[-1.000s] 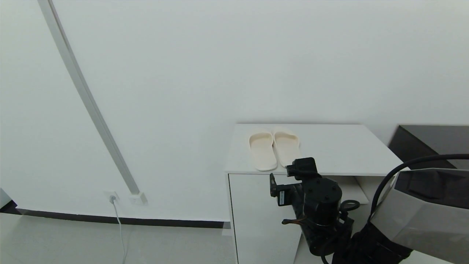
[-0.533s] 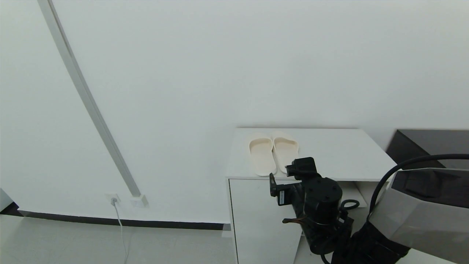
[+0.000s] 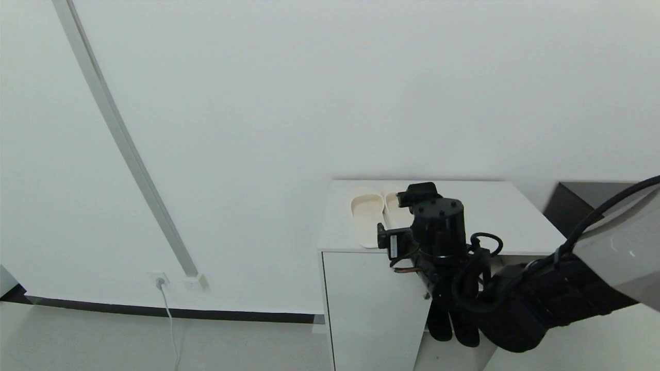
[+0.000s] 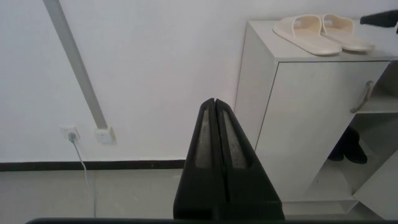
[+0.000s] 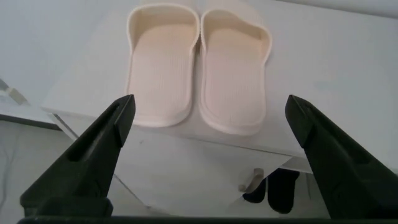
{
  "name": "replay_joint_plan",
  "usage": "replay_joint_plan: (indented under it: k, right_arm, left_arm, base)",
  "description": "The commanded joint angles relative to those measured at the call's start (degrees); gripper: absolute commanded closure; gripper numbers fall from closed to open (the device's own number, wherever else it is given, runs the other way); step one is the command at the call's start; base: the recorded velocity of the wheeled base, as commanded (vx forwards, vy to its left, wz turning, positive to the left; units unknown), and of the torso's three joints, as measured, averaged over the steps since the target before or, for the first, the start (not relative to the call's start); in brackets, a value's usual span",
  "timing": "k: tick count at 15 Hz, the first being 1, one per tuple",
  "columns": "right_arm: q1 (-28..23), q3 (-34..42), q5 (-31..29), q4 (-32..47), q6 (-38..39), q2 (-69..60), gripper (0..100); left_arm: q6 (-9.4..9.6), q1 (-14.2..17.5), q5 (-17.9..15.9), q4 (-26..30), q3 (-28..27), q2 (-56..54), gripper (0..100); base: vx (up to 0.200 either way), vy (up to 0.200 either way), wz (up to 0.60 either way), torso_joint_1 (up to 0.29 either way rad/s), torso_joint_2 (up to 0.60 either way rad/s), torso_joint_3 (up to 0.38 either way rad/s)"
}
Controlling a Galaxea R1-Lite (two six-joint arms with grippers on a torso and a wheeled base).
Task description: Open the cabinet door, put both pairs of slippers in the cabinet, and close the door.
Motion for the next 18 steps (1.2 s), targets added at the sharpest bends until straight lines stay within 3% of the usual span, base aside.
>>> replay_joint_plan:
  k: [1, 3, 7, 16, 18]
  right_arm:
    - [0.3, -6.3, 3.2, 9.1, 4.7, -5.3, 0]
    - [0.3, -7.1, 6.4, 13.8, 8.2, -5.7, 0]
    - [0.5, -5.3, 7.2, 13.7, 8.9, -4.9, 0]
    - [0.7, 1.6, 7.1, 8.6, 9.0, -3.3, 0]
    - [0.7, 2.9, 7.1, 5.6, 8.9, -1.2, 0]
  left_arm:
    - [-0.07, 0.0, 0.0, 0.0, 0.0, 0.1, 100]
    - [0.02, 0.0, 0.0, 0.0, 0.0, 0.1, 100]
    - [-0.07, 0.0, 0.0, 0.0, 0.0, 0.1, 100]
    - [-0.24, 0.0, 0.0, 0.0, 0.0, 0.1, 100]
    - [-0.24, 0.0, 0.0, 0.0, 0.0, 0.1, 100]
  base:
    - [0.000, 0.000, 0.00, 0.000, 0.00, 0.000]
    - [0.000, 0.000, 0.00, 0.000, 0.00, 0.000]
    - [0.000, 0.000, 0.00, 0.000, 0.00, 0.000]
    - [0.200, 0.000, 0.00, 0.004, 0.00, 0.004]
    - [0.000, 0.000, 0.00, 0.000, 0.00, 0.000]
